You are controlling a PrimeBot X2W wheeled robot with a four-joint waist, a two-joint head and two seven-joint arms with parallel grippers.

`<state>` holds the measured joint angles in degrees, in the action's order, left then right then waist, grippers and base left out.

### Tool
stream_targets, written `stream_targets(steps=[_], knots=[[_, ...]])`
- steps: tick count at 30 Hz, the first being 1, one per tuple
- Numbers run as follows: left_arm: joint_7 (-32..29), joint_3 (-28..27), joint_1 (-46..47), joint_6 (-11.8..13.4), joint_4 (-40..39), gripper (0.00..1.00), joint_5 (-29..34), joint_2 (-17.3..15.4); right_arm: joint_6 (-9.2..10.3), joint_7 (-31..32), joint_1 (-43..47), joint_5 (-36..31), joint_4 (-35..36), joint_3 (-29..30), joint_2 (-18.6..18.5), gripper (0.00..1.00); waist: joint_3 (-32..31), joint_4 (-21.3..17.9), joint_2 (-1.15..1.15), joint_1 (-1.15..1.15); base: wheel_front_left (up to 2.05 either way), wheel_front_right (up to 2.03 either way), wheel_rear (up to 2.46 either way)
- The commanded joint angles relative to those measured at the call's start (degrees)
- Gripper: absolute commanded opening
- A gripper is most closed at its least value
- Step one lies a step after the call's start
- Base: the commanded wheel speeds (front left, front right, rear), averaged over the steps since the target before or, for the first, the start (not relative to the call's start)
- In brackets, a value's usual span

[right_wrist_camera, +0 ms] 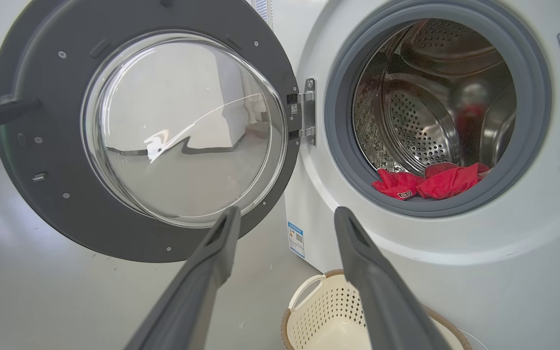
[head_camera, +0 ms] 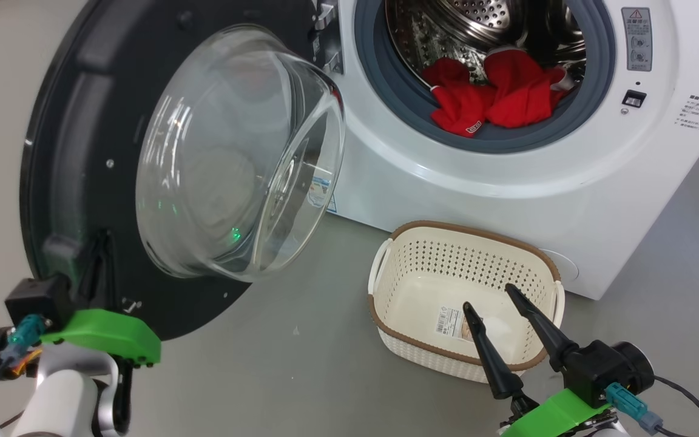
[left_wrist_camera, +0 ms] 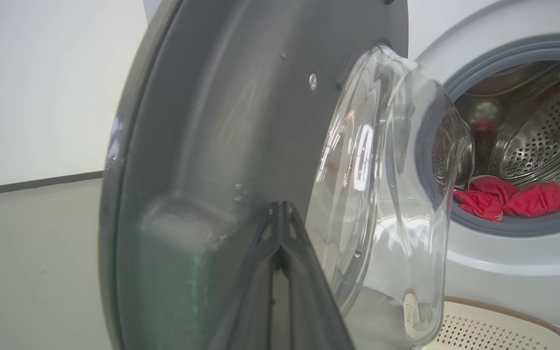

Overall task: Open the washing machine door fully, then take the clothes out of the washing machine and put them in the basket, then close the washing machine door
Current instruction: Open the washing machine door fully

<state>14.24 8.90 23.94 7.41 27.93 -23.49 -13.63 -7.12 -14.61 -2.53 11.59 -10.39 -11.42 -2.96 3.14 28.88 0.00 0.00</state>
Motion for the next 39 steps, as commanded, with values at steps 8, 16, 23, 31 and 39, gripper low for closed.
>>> stream_targets(steps=[8,16,23,31,39], knots=[[0.7,-6.1,5.9,-1.3,2.0,0.0,-0.1,-3.4,-0.36,1.0,-1.6,-1.8,2.3,-0.7,0.1,1.0,1.6,0.1,0.0,0.0,0.0,0.0,0.0],[0.7,-9.1,7.4,-1.7,2.8,0.0,1.9,-2.8,-0.36,1.7,-1.7,-2.5,3.0,-0.5,0.1,1.0,2.5,0.1,0.0,0.0,0.0,0.0,0.0],[0.7,-12.7,7.8,-2.8,3.6,0.0,4.0,-1.9,-0.36,2.2,-2.0,-2.8,3.2,-0.4,0.1,1.0,2.8,-0.2,0.0,0.0,0.0,0.0,0.0],[0.7,-16.3,7.9,-4.1,4.3,0.0,6.4,-0.3,-0.36,2.4,-2.3,-2.7,3.3,-0.5,0.1,1.0,2.9,-0.9,0.0,0.0,0.0,0.0,0.0],[0.8,-17.3,5.1,-5.7,-1.2,0.49,8.5,2.2,-0.36,1.9,-2.6,-1.9,2.9,-0.4,0.1,1.0,2.5,-1.8,0.0,0.0,0.0,0.0,0.0]])
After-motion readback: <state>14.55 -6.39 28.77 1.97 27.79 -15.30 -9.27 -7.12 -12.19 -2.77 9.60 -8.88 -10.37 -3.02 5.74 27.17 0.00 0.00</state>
